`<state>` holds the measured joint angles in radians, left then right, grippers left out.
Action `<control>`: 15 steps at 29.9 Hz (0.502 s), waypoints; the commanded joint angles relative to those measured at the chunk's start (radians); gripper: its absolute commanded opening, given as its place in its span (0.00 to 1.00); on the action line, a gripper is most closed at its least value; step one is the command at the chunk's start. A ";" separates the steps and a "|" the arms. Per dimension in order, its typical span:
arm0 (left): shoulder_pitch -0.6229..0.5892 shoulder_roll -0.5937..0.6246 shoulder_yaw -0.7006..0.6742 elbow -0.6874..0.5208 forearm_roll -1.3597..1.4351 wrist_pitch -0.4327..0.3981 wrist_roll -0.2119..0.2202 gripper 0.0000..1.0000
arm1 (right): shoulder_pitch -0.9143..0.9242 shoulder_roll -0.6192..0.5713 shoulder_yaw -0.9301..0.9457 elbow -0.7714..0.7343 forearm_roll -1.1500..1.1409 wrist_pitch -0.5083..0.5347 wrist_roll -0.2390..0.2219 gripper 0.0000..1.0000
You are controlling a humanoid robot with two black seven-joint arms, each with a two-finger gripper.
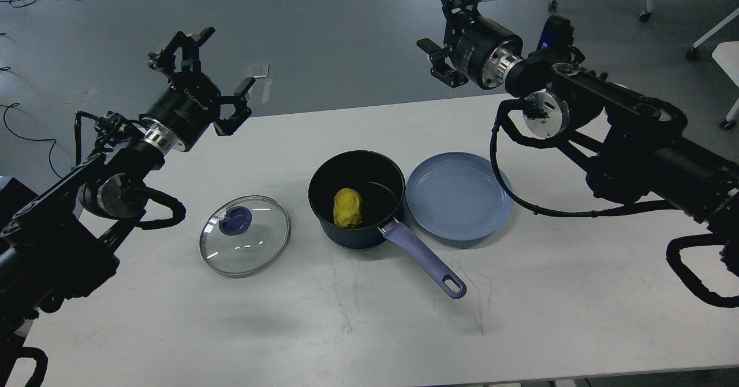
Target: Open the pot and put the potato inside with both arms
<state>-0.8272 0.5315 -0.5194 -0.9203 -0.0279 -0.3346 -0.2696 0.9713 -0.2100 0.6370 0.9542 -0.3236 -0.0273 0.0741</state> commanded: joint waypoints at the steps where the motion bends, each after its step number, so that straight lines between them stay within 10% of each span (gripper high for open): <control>1: 0.002 -0.018 0.002 0.001 0.003 0.017 0.001 0.99 | -0.031 -0.011 0.007 0.015 0.000 0.003 0.001 1.00; 15: 0.023 -0.054 0.013 0.003 0.005 0.022 0.009 0.99 | -0.071 -0.016 0.006 0.018 0.000 0.004 -0.005 1.00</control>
<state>-0.8074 0.4781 -0.5068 -0.9172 -0.0230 -0.3130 -0.2622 0.9058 -0.2249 0.6425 0.9700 -0.3265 -0.0276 0.0832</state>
